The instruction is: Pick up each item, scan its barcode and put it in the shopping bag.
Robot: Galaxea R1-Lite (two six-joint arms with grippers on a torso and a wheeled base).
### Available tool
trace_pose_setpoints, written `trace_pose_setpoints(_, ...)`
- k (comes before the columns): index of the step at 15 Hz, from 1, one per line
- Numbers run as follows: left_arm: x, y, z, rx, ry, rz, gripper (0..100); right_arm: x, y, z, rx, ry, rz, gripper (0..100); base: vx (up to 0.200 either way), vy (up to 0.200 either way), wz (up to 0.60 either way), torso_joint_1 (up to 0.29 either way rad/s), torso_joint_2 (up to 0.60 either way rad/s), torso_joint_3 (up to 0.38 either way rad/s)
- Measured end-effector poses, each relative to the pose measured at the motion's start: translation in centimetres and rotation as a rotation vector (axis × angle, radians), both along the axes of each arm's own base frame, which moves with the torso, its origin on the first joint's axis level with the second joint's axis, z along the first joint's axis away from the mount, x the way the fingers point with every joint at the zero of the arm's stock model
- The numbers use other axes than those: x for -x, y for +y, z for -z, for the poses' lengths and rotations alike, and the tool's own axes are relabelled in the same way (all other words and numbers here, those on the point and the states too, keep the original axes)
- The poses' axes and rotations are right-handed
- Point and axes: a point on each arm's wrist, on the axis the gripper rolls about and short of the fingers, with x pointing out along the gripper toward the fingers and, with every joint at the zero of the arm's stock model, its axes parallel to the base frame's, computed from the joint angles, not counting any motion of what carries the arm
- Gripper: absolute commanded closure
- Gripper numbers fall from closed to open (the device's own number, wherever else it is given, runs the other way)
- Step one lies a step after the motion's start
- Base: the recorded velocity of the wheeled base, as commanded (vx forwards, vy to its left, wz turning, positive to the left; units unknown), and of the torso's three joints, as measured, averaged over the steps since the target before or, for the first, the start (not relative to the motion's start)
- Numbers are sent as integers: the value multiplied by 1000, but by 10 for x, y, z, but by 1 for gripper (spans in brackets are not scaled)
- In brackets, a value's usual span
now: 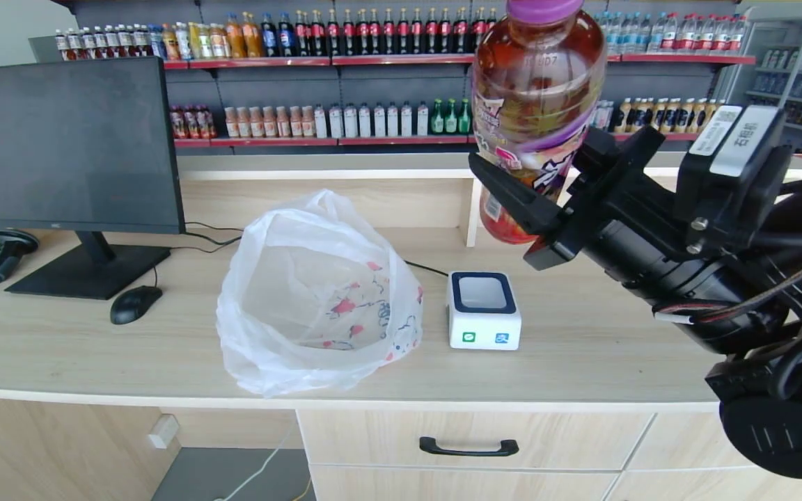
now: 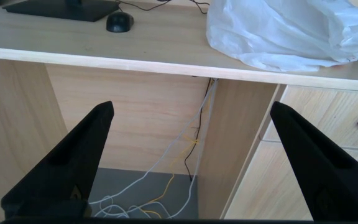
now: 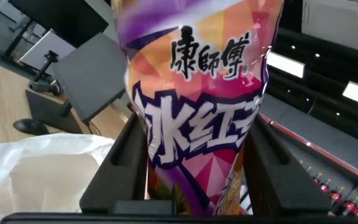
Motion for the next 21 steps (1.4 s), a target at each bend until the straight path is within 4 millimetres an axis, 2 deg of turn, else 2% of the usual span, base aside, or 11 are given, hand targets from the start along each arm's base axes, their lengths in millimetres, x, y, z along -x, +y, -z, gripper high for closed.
trace_pose_setpoints(1, 0, 0, 0, 0, 0, 0, 0, 2, -1, 1, -11, 26, -4, 100, 0, 0, 0, 0, 0, 0)
trace_pose_setpoints(5, 0, 0, 0, -1, 0, 0, 0, 10, -15, 4, -243, 316, 0, 100, 0, 0, 0, 0, 0, 0)
trace_pose_setpoints(8, 0, 0, 0, -1, 0, 0, 0, 8, -33, 24, -402, 500, 152, 100, 0, 0, 0, 0, 0, 0)
trace_pose_setpoints(12, 0, 0, 0, -1, 0, 0, 0, 14, -41, 47, -392, 594, 212, 100, 0, 0, 0, 0, 0, 0)
trace_pose_setpoints(15, 0, 0, 0, 0, 0, 0, 0, 21, -47, 66, -346, 664, 247, 100, -200, 0, 0, -2, 1, 6)
trace_pose_setpoints(21, 0, 0, 0, -1, -1, 0, 0, 16, -50, 67, -357, 658, 265, 100, 0, 0, 0, 0, 0, 0)
